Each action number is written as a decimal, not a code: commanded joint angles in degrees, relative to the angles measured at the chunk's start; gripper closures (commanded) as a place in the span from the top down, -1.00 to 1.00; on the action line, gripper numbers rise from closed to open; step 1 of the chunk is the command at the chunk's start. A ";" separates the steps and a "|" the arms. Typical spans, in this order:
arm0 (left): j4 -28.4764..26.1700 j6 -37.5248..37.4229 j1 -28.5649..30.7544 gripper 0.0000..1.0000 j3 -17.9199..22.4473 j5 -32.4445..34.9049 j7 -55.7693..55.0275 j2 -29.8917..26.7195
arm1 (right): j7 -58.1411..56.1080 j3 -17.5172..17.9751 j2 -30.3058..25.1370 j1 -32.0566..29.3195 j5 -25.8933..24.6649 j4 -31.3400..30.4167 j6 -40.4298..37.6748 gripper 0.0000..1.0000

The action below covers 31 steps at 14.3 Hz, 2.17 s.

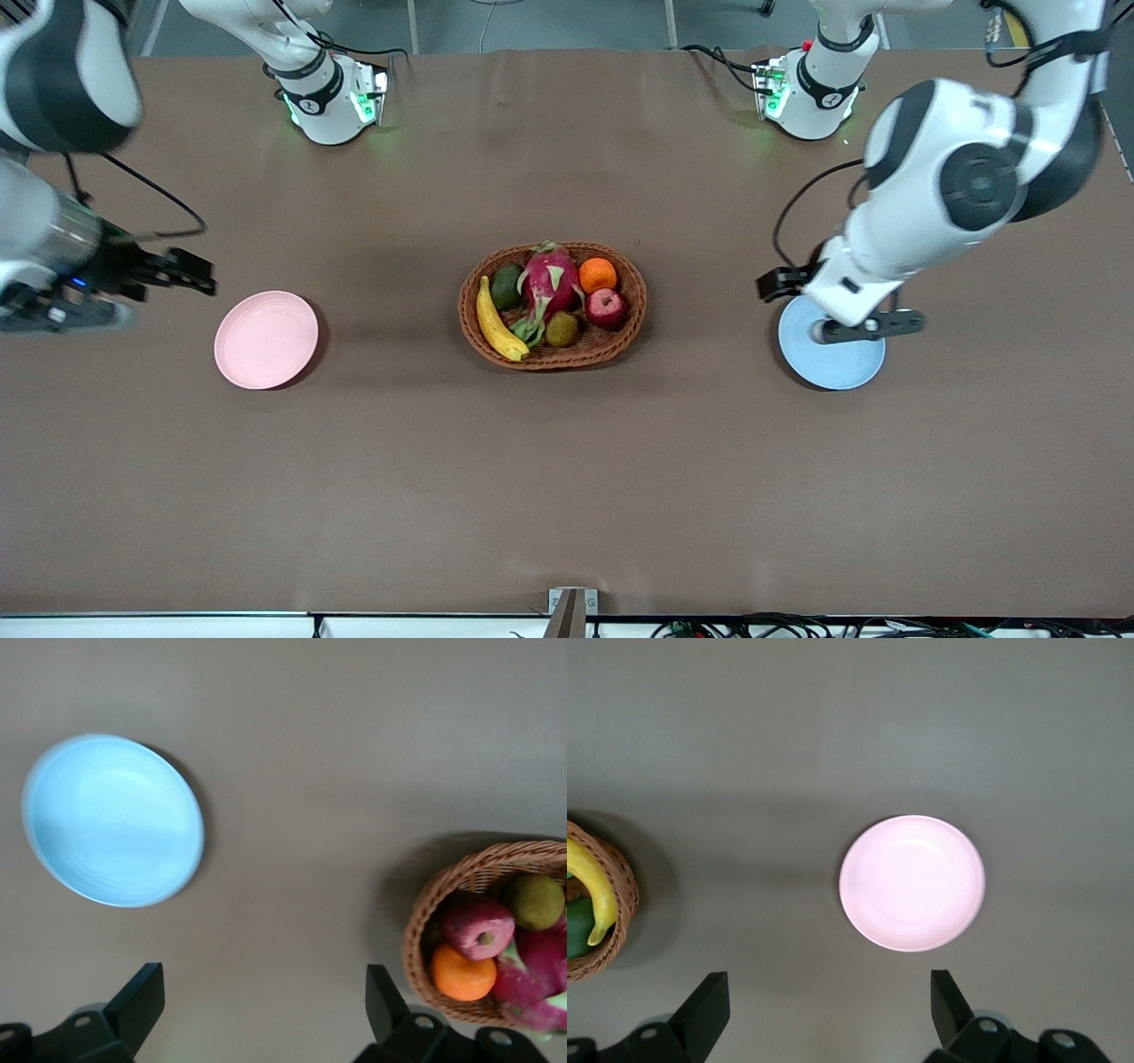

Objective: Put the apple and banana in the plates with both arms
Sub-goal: 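Move the left gripper and the right gripper toward the fruit basket, then grasp the red apple with the left gripper while the right gripper grasps the banana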

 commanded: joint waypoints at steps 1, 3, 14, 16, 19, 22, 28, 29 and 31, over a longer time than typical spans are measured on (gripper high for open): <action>-0.40 4.11 -4.67 1.00 0.16 -0.49 -10.19 4.16 | 0.31 -0.34 6.20 5.76 -0.39 3.55 0.42 1.00; -0.40 7.45 -8.37 1.00 0.16 -0.22 -18.28 7.50 | 0.49 -0.34 8.84 10.15 -0.13 4.61 4.79 1.00; 0.04 25.47 -18.23 1.00 0.16 -0.22 -41.42 19.81 | 0.40 -0.34 20.62 24.32 10.24 4.09 24.76 0.32; 0.04 28.28 -19.19 1.00 0.16 -0.14 -44.33 21.31 | 0.31 -0.34 21.94 25.37 10.24 3.91 25.82 0.31; 0.04 29.00 -19.37 1.00 0.16 -0.14 -45.04 22.37 | 0.31 -0.34 24.22 26.96 10.33 3.91 28.72 0.31; 0.04 30.22 -19.90 0.82 0.16 -0.22 -45.39 23.51 | 0.40 -0.34 24.93 28.71 10.68 3.91 28.72 0.31; 0.12 30.58 -19.90 -0.10 0.16 -0.22 -45.57 22.99 | 0.49 -0.34 25.63 29.77 10.68 3.91 29.33 0.31; -0.05 29.88 -19.38 -0.13 0.16 -0.14 -46.09 21.68 | 0.49 -0.34 26.16 30.04 10.68 3.91 30.47 0.31; 0.21 24.98 -19.02 -0.18 0.25 -0.14 -46.18 18.61 | 0.66 -0.34 26.69 30.39 10.68 3.91 31.62 0.31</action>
